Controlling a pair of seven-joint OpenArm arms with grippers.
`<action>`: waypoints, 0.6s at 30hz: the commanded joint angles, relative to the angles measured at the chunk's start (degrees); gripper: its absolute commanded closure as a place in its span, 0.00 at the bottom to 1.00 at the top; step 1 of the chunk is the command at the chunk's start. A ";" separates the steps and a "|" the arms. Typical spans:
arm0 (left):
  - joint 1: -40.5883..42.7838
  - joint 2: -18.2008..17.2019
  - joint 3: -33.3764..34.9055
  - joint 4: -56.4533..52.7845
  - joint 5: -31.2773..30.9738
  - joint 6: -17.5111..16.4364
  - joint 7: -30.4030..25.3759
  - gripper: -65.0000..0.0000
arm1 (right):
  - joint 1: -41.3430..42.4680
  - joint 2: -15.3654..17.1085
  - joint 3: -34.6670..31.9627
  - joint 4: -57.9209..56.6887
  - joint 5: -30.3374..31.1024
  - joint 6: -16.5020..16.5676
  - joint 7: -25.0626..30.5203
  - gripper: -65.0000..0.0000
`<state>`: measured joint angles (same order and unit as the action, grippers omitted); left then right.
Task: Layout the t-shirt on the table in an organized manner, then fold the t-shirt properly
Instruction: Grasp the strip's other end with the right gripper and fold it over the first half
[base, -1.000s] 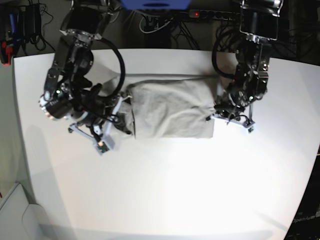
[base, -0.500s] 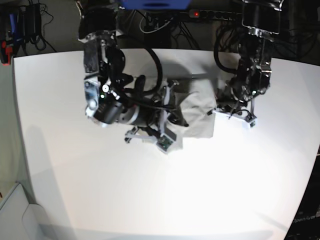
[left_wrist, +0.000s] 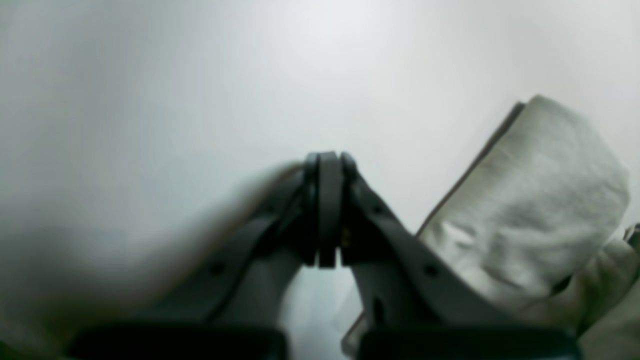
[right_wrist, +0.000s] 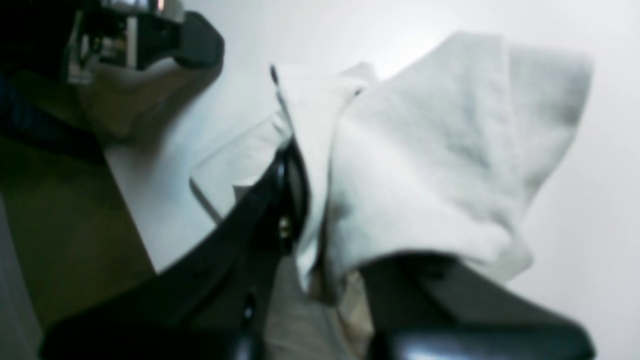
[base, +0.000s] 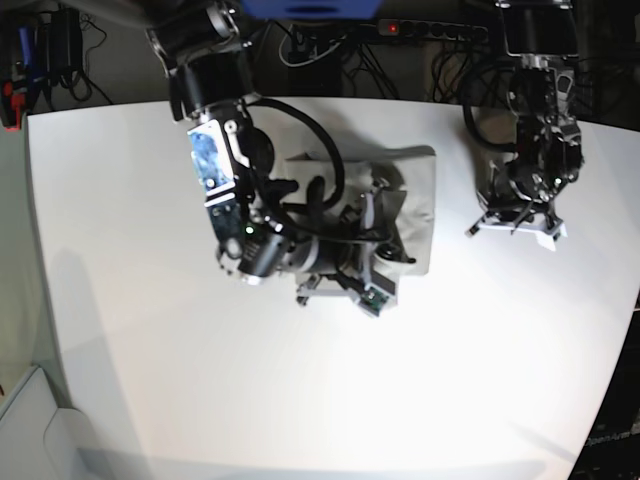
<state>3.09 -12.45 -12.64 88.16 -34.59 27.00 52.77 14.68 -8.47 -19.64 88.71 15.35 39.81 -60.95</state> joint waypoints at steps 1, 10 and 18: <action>-0.15 -1.05 -0.23 1.29 -0.88 0.82 0.11 1.00 | 1.54 -0.53 -0.36 0.48 1.22 0.19 2.27 1.00; 2.93 -3.77 -4.89 3.58 -1.24 0.82 0.11 1.00 | 1.63 -0.53 -5.11 -0.49 1.22 0.19 2.88 0.82; 8.73 -5.35 -12.89 9.47 -1.24 0.82 0.11 1.00 | 1.98 -0.53 -8.98 5.40 1.22 0.19 2.44 0.40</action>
<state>11.94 -17.06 -25.19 96.82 -35.00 26.83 52.82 15.33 -8.32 -28.69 92.97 15.59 39.81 -59.94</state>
